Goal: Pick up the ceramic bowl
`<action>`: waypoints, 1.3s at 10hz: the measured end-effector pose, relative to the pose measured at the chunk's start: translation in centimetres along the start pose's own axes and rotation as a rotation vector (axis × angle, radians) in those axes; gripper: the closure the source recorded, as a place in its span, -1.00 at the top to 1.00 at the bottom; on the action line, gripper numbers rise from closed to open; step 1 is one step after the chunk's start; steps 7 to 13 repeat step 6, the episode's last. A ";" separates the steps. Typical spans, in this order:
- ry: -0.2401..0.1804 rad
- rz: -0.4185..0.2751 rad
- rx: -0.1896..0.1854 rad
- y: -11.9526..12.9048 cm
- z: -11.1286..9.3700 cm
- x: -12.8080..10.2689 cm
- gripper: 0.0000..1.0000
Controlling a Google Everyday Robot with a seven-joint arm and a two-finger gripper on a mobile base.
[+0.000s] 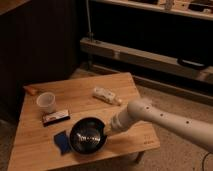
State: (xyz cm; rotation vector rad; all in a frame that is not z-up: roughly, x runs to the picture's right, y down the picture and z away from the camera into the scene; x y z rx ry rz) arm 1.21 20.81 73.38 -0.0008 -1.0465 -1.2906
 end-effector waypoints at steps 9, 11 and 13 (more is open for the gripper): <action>0.065 -0.059 0.164 -3.3 -6.7 -0.6 -1.00; 0.065 -0.059 0.164 -3.3 -6.7 -0.6 -1.00; 0.065 -0.059 0.164 -3.3 -6.7 -0.6 -1.00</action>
